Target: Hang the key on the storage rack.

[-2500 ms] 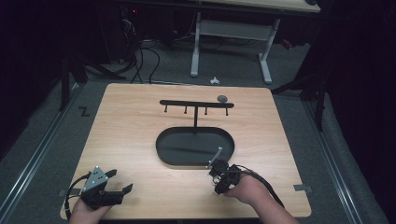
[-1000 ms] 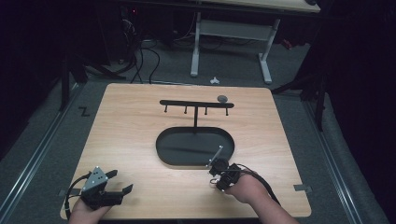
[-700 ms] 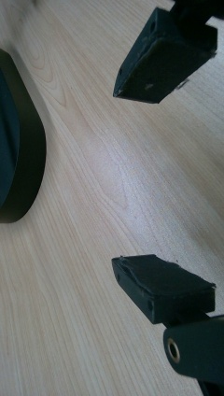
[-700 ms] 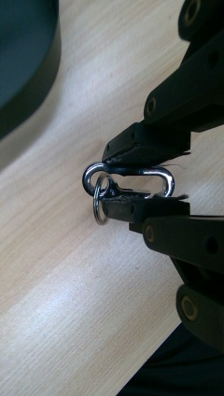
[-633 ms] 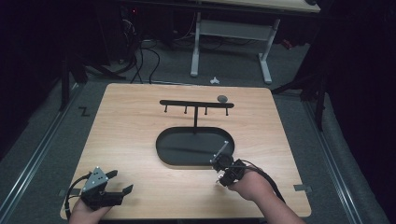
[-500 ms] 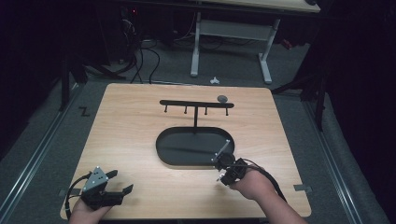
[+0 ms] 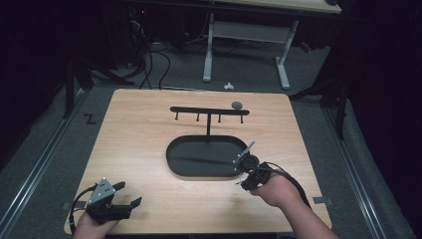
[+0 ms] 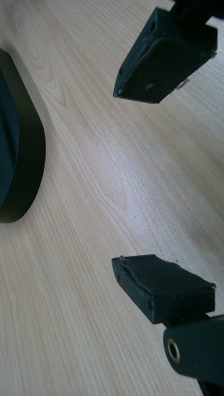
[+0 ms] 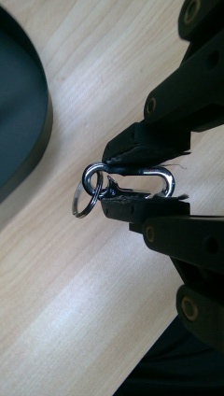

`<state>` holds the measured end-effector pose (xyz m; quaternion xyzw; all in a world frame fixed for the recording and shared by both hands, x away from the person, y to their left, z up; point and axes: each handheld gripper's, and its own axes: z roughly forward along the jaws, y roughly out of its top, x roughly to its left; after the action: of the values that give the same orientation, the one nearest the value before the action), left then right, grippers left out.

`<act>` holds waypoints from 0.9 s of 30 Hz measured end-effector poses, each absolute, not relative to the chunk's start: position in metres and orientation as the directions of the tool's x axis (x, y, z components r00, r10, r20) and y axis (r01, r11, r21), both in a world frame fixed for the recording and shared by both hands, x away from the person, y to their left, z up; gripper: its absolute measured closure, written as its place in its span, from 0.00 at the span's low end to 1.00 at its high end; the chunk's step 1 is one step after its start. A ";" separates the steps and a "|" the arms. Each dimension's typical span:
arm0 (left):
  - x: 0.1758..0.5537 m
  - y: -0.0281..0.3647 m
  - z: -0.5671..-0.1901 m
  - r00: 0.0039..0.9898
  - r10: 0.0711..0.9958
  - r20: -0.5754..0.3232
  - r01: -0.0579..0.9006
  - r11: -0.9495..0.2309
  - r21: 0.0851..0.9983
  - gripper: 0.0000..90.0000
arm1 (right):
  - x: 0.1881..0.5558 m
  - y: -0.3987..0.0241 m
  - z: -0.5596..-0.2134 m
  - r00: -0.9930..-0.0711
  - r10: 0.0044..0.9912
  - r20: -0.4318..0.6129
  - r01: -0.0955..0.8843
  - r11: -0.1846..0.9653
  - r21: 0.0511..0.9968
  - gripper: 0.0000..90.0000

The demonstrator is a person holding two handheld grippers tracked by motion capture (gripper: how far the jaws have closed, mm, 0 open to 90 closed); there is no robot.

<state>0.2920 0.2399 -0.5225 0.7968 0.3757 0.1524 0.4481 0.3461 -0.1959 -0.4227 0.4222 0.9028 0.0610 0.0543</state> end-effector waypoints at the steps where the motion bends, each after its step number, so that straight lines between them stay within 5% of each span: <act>1: 0.292 0.240 -0.523 0.670 0.736 -0.095 0.463 -0.314 0.829 0.18 | 0.347 -0.198 -0.421 -0.639 0.768 -0.049 0.754 0.637 0.158 0.81; 27: 0.292 0.239 -0.523 0.673 0.734 -0.094 0.466 -0.321 0.824 0.18 | 0.358 -0.230 -0.387 -0.551 0.832 -0.055 0.812 0.551 0.191 0.81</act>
<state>0.2923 0.2392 -0.5230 0.7988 0.3757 0.1503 0.4452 0.3584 -0.2296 -0.3866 0.4685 0.8778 0.0718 0.0698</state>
